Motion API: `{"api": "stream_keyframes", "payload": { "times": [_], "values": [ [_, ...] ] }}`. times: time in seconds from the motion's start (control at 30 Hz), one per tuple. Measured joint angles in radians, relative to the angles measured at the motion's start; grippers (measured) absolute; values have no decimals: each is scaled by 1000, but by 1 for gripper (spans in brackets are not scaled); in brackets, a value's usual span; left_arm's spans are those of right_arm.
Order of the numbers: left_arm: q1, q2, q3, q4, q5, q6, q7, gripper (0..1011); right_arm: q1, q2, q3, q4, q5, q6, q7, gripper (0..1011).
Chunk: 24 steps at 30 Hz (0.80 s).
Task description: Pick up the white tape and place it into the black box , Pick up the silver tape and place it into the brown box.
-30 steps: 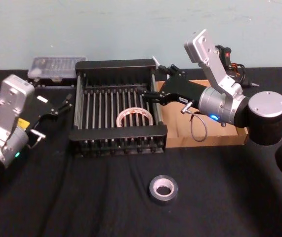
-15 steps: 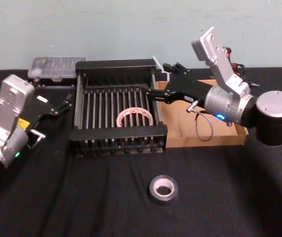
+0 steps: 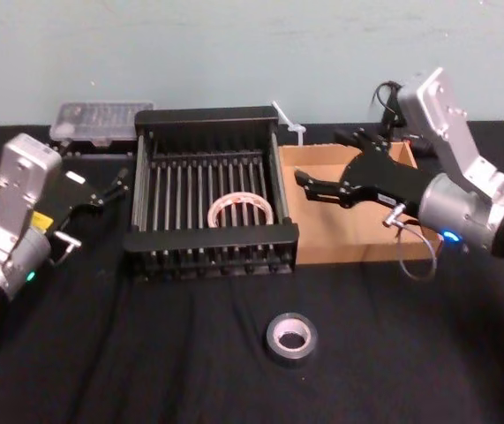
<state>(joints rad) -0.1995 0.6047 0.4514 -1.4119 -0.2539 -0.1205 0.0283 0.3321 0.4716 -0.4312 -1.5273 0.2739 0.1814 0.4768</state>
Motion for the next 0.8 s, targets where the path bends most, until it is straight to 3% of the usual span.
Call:
{"api": "stream_keyframes", "payload": {
  "times": [0.27, 0.4, 0.53, 0.8],
  "values": [
    [0, 0, 0, 0, 0, 0, 0, 1001, -102, 85, 25, -116, 20, 34, 1, 1002],
    [0, 0, 0, 0, 0, 0, 0, 1001, -128, 107, 26, -142, 27, 45, 11, 1002],
    [0, 0, 0, 0, 0, 0, 0, 1001, -150, 135, 10, -168, 30, 66, 33, 1002],
    [0, 0, 0, 0, 0, 0, 0, 1001, -158, 152, -31, -175, 31, 96, 60, 1002]
  ]
}}
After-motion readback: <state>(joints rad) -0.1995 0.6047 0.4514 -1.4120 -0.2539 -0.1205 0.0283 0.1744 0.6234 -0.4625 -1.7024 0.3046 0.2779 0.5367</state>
